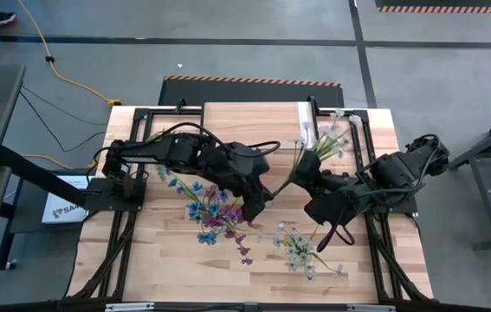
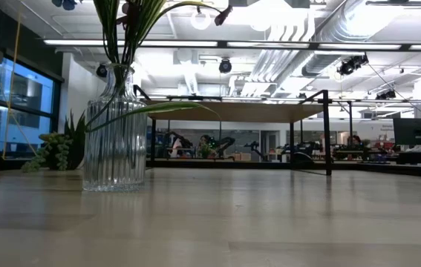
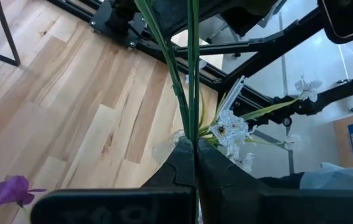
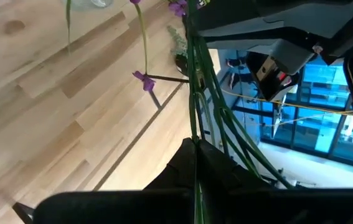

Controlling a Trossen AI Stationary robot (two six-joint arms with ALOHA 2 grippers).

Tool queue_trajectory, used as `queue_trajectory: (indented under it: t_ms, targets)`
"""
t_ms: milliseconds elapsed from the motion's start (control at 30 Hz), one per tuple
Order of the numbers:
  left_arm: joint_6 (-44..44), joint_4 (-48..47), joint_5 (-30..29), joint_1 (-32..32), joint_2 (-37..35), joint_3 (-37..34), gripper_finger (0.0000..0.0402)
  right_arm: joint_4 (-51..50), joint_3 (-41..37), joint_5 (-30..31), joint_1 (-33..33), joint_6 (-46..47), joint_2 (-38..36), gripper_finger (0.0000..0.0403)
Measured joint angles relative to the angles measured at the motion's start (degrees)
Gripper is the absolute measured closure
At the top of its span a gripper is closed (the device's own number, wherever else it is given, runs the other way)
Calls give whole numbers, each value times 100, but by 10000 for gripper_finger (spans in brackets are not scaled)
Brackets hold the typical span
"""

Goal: Pick and place flowers into a vace then onto a shelf
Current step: Put the white flowers into the right transparent vase

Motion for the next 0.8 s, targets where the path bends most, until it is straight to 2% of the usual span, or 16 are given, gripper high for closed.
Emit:
queue_trajectory:
  t_ms: [167, 300, 667, 800]
  targets:
    - [2, -75, -60, -4, 0, 0, 371, 7, 0, -304, -4, 216, 0, 399]
    - [2, -34, -190, 0, 0, 0, 371, 67, 0, -424, 0, 433, 1, 381]
    - [4, -40, -471, 7, 0, 0, 371, 46, 0, -352, 58, 849, 9, 267]
    - [54, -86, -710, 26, 0, 0, 371, 45, 0, -331, 284, 928, 9, 242]
